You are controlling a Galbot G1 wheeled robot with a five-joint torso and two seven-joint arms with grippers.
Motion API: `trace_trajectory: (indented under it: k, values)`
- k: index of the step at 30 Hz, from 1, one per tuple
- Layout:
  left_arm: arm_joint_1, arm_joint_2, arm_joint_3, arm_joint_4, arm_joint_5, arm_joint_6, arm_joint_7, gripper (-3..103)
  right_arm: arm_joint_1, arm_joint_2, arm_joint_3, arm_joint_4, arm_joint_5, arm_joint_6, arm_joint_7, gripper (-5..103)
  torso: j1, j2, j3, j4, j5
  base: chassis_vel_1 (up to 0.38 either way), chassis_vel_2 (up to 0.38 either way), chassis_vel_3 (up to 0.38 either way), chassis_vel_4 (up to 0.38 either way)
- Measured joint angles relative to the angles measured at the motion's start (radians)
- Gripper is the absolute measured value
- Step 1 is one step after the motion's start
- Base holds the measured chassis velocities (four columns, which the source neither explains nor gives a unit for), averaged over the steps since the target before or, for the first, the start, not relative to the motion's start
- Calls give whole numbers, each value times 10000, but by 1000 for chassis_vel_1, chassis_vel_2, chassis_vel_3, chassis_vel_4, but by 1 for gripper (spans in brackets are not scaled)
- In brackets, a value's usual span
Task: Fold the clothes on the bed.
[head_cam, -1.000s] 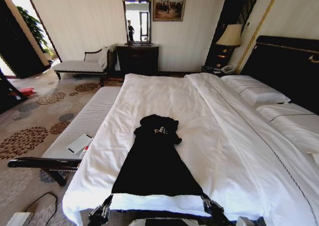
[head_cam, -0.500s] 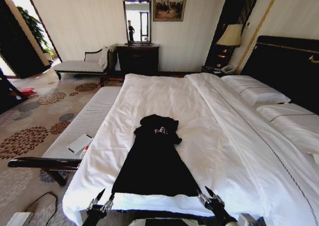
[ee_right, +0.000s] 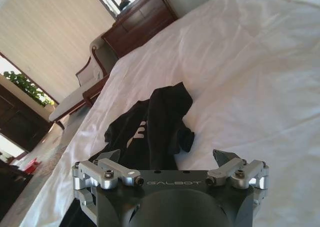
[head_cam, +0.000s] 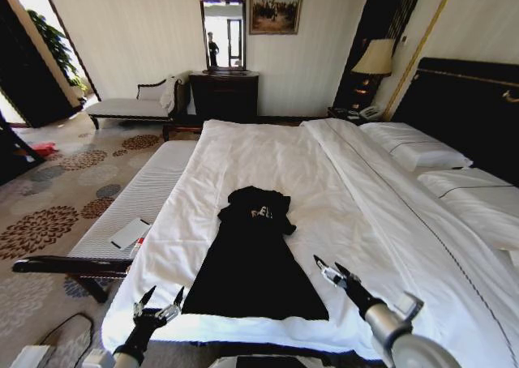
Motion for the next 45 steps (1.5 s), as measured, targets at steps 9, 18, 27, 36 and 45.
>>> trace_trajectory:
  k: [9,18,27,36,45]
  values:
    - [-609,-52,208,-371,389,561,-125,100,3721,-876,-866,-1875,3256,-2037,2338,100,1,-2,0,-2,2,0,0,0,0]
    - [-1037,-66,841,-463,840,988,-440,100,6386,-673,-1852,-3925,4488,-2986,3851,100,1,-2,0,-1,0,0,0,0,0]
    - [-1166,3,990,-504,955,1309,-637,100,7516,48,-2566,-4964,4734,-3568,4470,100,-2,-1,-1,-3,-1,0,0,0,0]
    - [-1083,-36,963,-521,990,1379,-689,100,8100,954,-2948,-5929,4339,-3564,4492,100,-2,-1,-1,-2,-2,0,0,0,0]
    - [-1024,-36,974,-622,996,1471,-726,100,8307,1337,-2939,-6358,4217,-3539,4449,98,-2,0,-1,-2,0,0,0,0,0]
